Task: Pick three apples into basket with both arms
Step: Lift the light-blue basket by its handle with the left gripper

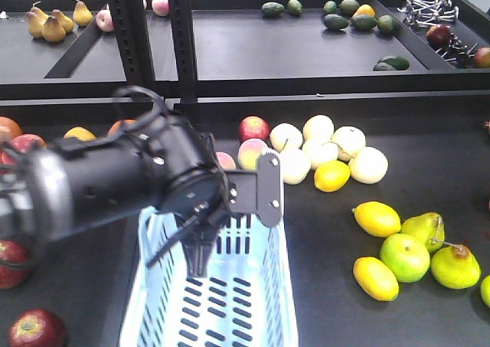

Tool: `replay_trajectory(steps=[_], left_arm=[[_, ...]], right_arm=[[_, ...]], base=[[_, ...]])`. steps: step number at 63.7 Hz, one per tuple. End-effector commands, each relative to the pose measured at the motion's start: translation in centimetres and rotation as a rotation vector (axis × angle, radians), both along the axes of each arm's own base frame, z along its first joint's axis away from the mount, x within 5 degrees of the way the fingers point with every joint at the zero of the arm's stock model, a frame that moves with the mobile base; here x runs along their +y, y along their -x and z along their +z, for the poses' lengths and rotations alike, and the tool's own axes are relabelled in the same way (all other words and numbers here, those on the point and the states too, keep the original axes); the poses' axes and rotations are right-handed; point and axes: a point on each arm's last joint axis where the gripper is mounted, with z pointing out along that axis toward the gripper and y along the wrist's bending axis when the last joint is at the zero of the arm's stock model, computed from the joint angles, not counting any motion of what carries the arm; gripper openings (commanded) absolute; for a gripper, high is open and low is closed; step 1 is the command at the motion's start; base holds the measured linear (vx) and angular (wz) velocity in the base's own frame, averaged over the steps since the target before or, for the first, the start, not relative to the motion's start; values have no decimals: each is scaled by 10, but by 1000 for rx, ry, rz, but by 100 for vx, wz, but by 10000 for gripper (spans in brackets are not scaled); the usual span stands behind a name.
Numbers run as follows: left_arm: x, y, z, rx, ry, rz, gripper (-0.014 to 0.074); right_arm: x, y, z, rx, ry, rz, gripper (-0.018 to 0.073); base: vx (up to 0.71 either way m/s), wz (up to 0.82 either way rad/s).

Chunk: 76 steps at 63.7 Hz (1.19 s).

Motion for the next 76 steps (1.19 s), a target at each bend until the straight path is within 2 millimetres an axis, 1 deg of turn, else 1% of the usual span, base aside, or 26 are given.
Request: replay_trajectory(steps=[1, 14, 21, 32, 39, 52, 60, 76], left_arm=[[15, 9, 53, -149, 53, -19, -8], [45, 32, 106, -283, 122, -11, -8], [67, 49, 133, -342, 161, 8, -8], [102, 78, 165, -385, 212, 51, -8], [124, 97, 179, -400, 236, 81, -8], [159, 127, 197, -429, 282, 122, -8], [175, 140, 205, -459, 321, 130, -8], [194, 158, 214, -501, 374, 136, -6]], right_arm=[[0, 0, 3, -70, 8, 2, -9], [0, 0, 3, -70, 8, 2, -9], [0, 0, 3, -70, 8, 2, -9], [0, 0, 3, -70, 8, 2, -9], [0, 0, 3, -70, 8, 2, -9], [0, 0, 3, -70, 8, 2, -9], [0, 0, 3, -70, 8, 2, -9], [0, 0, 3, -70, 8, 2, -9]], base=[[0, 0], [0, 0], [0, 0], [0, 0], [0, 0], [0, 0], [0, 0], [0, 0]])
